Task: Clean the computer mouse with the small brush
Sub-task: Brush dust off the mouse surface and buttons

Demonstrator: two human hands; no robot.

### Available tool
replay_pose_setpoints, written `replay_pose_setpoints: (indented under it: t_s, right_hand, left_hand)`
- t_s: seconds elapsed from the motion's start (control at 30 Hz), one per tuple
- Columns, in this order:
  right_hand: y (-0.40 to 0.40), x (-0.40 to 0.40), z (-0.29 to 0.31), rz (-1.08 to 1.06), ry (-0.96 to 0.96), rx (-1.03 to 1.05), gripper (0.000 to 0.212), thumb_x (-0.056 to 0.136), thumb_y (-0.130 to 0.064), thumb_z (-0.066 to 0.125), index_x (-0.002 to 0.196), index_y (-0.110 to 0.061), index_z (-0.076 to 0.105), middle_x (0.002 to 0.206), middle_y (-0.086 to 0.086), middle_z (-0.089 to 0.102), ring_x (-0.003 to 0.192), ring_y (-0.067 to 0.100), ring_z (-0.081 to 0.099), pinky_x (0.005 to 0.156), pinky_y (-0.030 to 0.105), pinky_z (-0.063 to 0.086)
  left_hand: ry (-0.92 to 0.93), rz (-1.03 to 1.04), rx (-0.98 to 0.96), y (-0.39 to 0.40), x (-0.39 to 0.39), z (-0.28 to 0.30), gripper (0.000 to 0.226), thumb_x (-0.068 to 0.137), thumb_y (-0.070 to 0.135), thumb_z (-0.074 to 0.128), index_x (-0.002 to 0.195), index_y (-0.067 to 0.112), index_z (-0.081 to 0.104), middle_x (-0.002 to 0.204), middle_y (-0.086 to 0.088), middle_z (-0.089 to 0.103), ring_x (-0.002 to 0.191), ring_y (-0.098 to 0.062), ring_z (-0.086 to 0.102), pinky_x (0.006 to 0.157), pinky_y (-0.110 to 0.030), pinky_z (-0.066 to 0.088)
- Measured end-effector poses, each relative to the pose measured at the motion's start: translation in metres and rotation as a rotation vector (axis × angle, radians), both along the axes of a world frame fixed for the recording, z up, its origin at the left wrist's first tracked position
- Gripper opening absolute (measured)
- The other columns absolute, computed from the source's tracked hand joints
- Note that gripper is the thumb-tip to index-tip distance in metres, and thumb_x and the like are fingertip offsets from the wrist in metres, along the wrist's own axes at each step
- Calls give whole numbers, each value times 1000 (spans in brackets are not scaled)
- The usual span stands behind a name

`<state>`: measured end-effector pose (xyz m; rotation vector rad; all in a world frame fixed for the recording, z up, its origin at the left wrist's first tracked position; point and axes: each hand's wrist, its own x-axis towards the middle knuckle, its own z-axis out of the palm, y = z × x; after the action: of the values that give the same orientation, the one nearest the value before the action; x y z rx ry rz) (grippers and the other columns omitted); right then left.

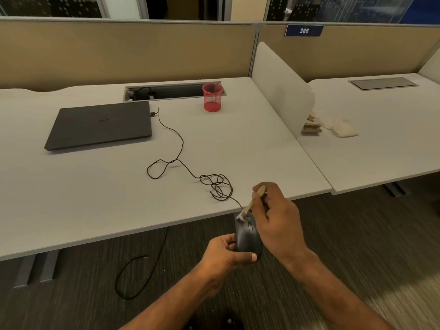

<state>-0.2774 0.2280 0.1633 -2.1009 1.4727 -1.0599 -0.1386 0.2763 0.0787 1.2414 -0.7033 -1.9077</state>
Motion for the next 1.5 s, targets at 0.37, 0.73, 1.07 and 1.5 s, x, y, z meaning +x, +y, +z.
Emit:
replay_pose_setpoints:
  t_s: [0.37, 0.73, 1.07, 1.5]
  right_hand:
    - [-9, -12, 2, -69, -28, -11, 15, 97, -29, 50, 103, -16, 54, 62, -5, 55, 48, 5, 52, 45, 14, 42]
    - [-24, -30, 18, 127, -140, 331, 7, 100, -21, 51, 103, -25, 56, 85, -3, 67, 76, 10, 69, 72, 31, 61]
    - [-36, -18, 14, 193, 52, 300, 7, 101, -19, 50, 103, -23, 55, 86, -2, 67, 83, 14, 69, 80, 38, 61]
    - [-40, -11, 17, 304, 166, 380, 9, 101, -24, 50, 100, -32, 53, 81, -10, 65, 76, 6, 67, 69, 22, 54]
  left_hand:
    - [31, -12, 24, 0, -1, -1, 53, 77, -9, 80, 125, 6, 67, 118, -11, 78, 111, -25, 74, 92, -36, 61]
    - [60, -40, 56, 5, 0, -5, 52, 78, -8, 78, 126, 7, 66, 118, -10, 78, 112, -26, 74, 89, -34, 61]
    - [-1, -80, 71, 5, 1, -5, 54, 73, -7, 82, 122, 9, 68, 119, -10, 77, 111, -25, 74, 100, -45, 59]
    - [4, -70, 73, 5, 1, -2, 52, 77, -11, 78, 124, 9, 68, 122, -11, 76, 111, -26, 74, 94, -40, 61]
